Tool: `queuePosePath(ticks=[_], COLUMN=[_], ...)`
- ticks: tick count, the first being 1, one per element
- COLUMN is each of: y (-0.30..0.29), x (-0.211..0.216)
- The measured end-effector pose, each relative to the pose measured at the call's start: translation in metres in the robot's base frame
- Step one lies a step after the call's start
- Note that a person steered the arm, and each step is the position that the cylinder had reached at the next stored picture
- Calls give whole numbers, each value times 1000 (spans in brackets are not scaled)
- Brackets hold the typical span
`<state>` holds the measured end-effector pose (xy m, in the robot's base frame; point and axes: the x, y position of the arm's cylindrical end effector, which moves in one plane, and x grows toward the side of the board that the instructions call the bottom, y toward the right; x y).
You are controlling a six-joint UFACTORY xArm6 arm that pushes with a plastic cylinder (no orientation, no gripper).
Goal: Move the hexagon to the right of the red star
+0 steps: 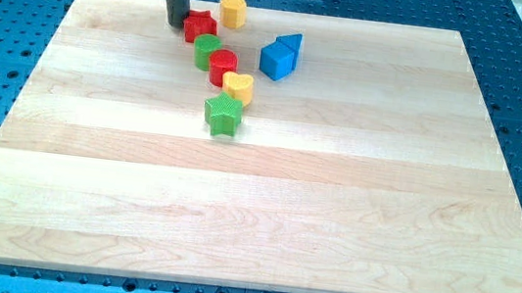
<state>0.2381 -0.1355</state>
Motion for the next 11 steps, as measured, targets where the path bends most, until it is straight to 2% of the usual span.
queuePosePath(ticks=[2, 7, 9, 11], y=[1, 72, 134, 157], x=[-46, -45, -46, -43])
